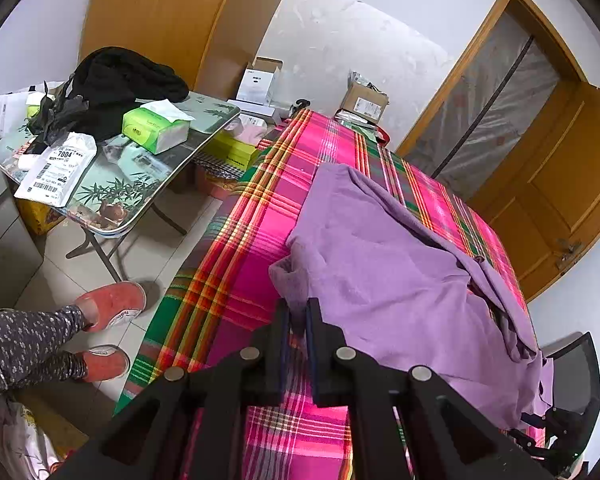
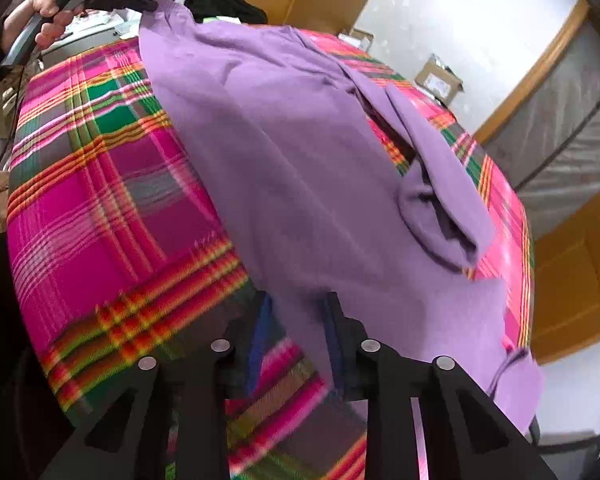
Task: Fold clothes
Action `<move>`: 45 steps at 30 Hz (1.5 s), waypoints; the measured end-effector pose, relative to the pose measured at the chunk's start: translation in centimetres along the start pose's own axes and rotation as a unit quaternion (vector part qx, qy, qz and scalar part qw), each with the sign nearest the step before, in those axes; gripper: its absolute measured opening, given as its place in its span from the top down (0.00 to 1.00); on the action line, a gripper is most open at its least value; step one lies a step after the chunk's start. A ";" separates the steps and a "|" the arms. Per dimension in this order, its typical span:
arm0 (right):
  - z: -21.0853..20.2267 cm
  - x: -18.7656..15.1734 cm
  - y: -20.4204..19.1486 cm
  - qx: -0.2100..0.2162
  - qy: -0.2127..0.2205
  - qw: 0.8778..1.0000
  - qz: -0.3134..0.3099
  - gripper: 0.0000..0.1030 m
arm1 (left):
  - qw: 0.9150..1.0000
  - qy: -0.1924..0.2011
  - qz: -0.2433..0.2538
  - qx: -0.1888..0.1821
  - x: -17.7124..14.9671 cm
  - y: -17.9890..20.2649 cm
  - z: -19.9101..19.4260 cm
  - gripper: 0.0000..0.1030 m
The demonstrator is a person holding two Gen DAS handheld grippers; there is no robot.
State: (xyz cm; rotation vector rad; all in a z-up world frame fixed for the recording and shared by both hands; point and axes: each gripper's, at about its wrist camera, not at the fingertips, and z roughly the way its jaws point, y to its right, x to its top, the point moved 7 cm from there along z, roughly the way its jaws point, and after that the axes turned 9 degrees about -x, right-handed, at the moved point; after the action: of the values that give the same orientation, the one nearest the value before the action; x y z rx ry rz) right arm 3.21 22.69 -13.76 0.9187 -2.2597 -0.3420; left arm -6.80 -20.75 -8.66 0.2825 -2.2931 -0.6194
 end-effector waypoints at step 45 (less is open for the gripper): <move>0.3 6.4 8.8 0.021 0.024 0.978 0.206 0.70 | 0.991 -0.042 0.105 0.066 4.7 -1.7 0.9 0.83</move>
State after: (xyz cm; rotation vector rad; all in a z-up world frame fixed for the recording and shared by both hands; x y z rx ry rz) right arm -5.01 24.57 -6.84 0.4521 -2.3480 -0.0841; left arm -10.72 -23.63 -7.23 0.0766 -2.4091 -0.3790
